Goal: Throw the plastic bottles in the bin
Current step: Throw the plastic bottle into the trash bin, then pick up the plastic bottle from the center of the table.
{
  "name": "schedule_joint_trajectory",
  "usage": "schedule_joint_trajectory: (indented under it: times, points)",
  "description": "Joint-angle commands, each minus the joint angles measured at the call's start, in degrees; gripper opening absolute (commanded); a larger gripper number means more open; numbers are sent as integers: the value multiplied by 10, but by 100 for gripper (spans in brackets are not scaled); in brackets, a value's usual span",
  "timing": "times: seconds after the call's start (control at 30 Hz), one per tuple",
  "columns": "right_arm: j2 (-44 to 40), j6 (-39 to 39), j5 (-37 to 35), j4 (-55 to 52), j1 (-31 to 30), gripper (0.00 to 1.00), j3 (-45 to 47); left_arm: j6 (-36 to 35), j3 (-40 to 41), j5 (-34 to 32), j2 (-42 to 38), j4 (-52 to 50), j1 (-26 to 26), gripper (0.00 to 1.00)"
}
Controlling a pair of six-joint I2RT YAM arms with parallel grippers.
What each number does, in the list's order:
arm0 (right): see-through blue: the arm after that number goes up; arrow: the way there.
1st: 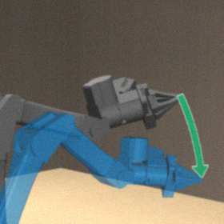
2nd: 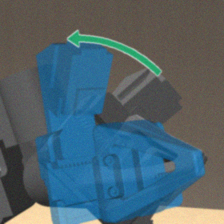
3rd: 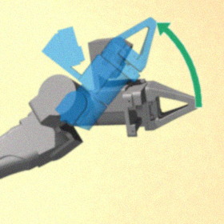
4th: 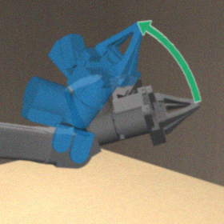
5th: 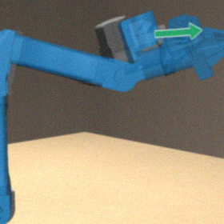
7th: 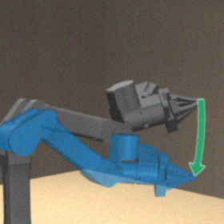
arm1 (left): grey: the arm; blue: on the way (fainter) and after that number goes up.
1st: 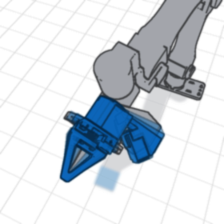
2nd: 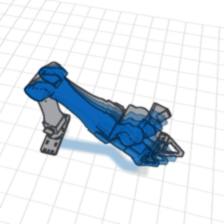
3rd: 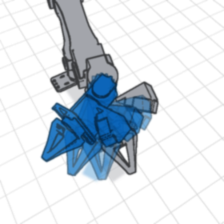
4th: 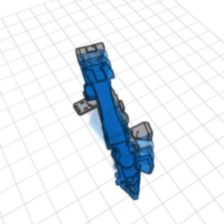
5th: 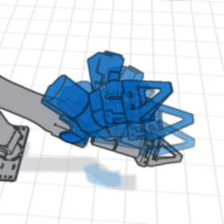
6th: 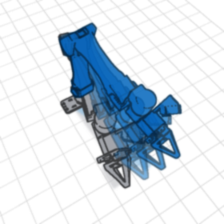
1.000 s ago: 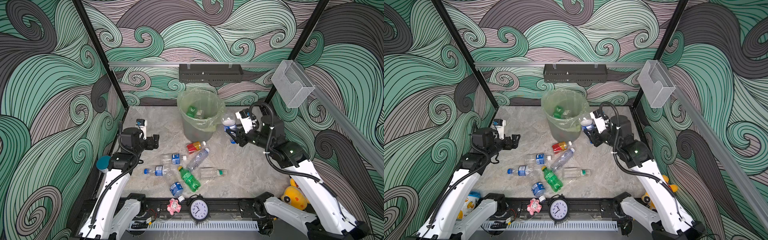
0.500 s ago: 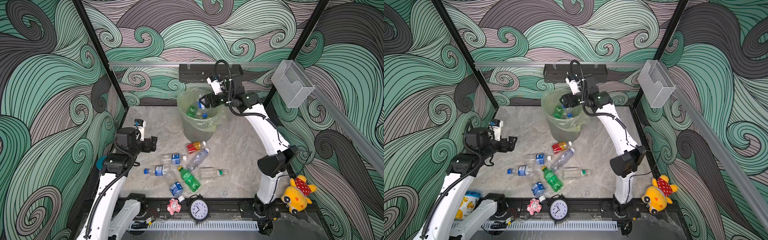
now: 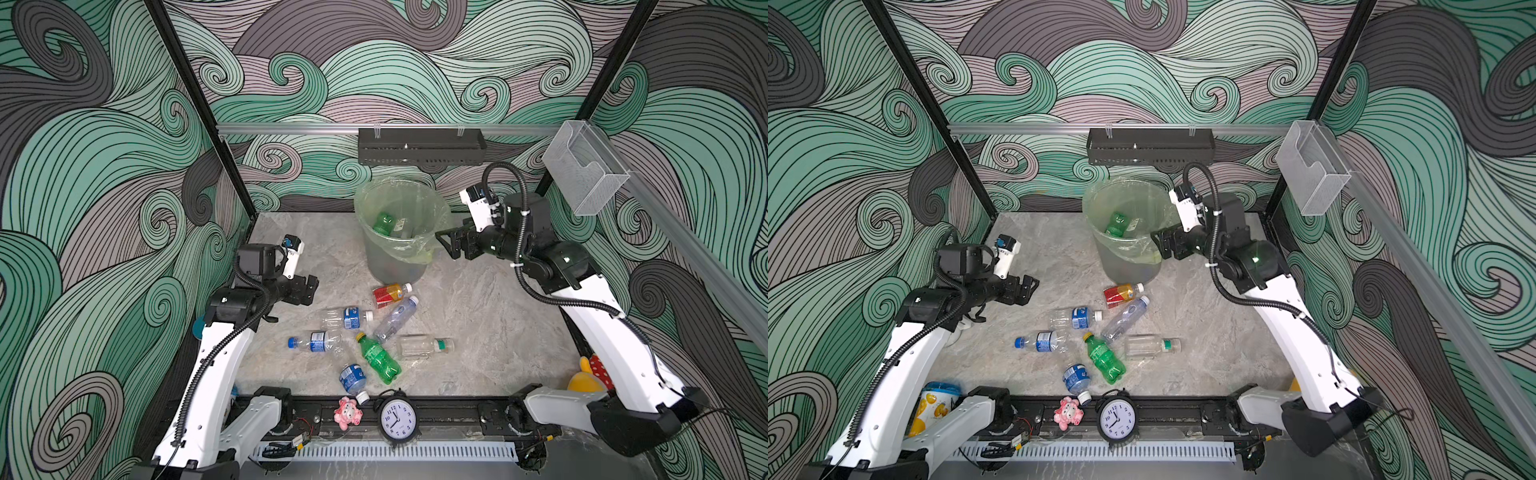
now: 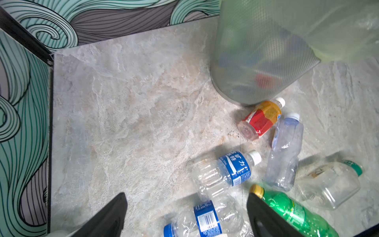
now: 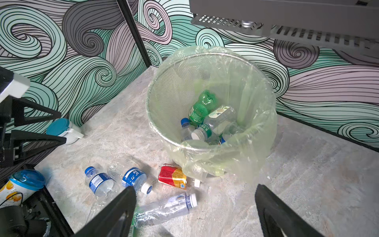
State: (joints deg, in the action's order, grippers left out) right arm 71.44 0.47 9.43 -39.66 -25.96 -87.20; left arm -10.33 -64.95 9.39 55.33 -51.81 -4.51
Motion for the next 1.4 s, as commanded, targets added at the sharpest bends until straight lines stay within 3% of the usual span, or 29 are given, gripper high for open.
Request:
schedule_joint_trajectory:
  times: [0.0, 0.1, 0.27, 0.33, 0.47, 0.73, 1.1, 1.37]
  points:
    - [-26, 23, -40, 18, 10, 91, 72, -70, -36, 48, 2, -73, 3, 92]
    - [-65, 50, -39, 43, 26, 92, 143, -127, -52, 86, 14, -117, -12, 92]
    - [-103, 85, -32, 66, 65, 92, 218, -214, -48, 40, 46, -164, -78, 92]
    - [-112, 93, -23, 74, 80, 91, 240, -245, -38, 54, 75, -179, -93, 92]
    - [-122, 96, -16, 84, 96, 91, 266, -256, -12, 20, 122, -176, -142, 92]
    - [-140, 103, 2, 109, 114, 91, 313, -245, 50, -68, 187, -116, -183, 86]
    - [-157, 113, 2, 121, 121, 89, 346, -221, 62, -108, 273, 21, -204, 88]
    - [-168, 126, -18, 124, 123, 88, 362, -247, 37, -98, 347, 43, -208, 86]
